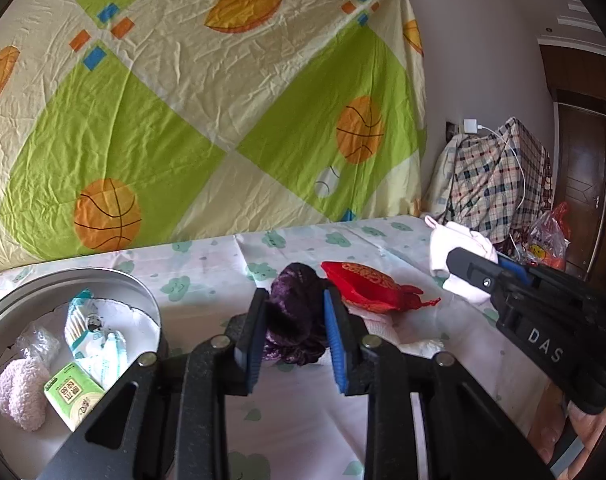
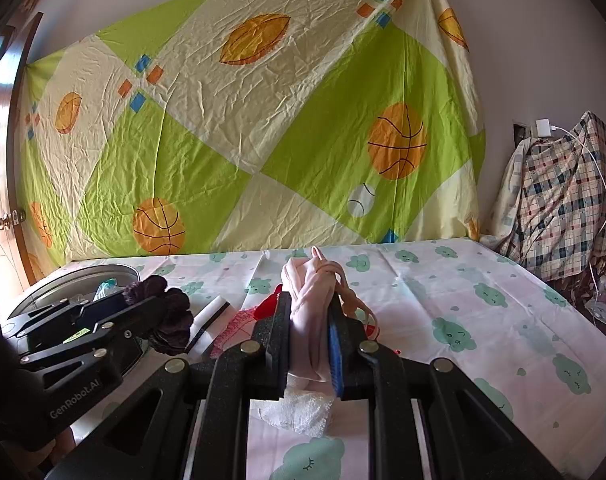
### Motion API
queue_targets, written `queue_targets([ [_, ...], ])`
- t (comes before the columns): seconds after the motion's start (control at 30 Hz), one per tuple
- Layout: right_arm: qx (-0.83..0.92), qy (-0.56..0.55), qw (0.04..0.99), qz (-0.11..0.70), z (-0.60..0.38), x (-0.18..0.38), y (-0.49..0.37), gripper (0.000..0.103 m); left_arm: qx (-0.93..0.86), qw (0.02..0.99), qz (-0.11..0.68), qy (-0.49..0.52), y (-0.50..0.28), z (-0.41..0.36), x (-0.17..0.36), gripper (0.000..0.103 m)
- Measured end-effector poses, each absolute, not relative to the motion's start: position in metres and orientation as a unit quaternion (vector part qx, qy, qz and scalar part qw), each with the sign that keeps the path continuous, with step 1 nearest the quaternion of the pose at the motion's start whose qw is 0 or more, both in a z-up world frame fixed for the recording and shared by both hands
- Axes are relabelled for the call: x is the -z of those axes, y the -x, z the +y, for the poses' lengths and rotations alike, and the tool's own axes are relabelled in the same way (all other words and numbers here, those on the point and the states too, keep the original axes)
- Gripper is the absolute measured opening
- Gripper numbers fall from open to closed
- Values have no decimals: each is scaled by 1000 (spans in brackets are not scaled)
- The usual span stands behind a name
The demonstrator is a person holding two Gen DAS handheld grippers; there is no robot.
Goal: Organize soft objects
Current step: 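Carry the purple scrunchie with the left gripper over the tin while the right carries the sock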
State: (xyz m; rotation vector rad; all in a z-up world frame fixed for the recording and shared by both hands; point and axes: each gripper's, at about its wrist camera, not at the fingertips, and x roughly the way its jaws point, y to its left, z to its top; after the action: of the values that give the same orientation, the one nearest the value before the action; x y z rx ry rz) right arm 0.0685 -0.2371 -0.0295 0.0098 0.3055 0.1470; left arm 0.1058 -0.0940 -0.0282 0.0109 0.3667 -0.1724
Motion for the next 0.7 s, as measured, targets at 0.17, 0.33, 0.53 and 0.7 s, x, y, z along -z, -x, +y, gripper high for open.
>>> queue_targets([
  [0.17,-71,-4,986,149,-236,29,-67,18,73,982,176,5,-100,-85,28,26],
  [0.33,-78,-14,986,146,-236,29,-68,18,62,983,172,24,-96,-74,27,26],
  [0.53,-96,-23,985,142,-229,28,-68,18,43,984,164,52,-92,-57,27,26],
  [0.7,-109,-25,984,138,-221,28,-66,18,22,986,154,52,-88,-48,27,26],
])
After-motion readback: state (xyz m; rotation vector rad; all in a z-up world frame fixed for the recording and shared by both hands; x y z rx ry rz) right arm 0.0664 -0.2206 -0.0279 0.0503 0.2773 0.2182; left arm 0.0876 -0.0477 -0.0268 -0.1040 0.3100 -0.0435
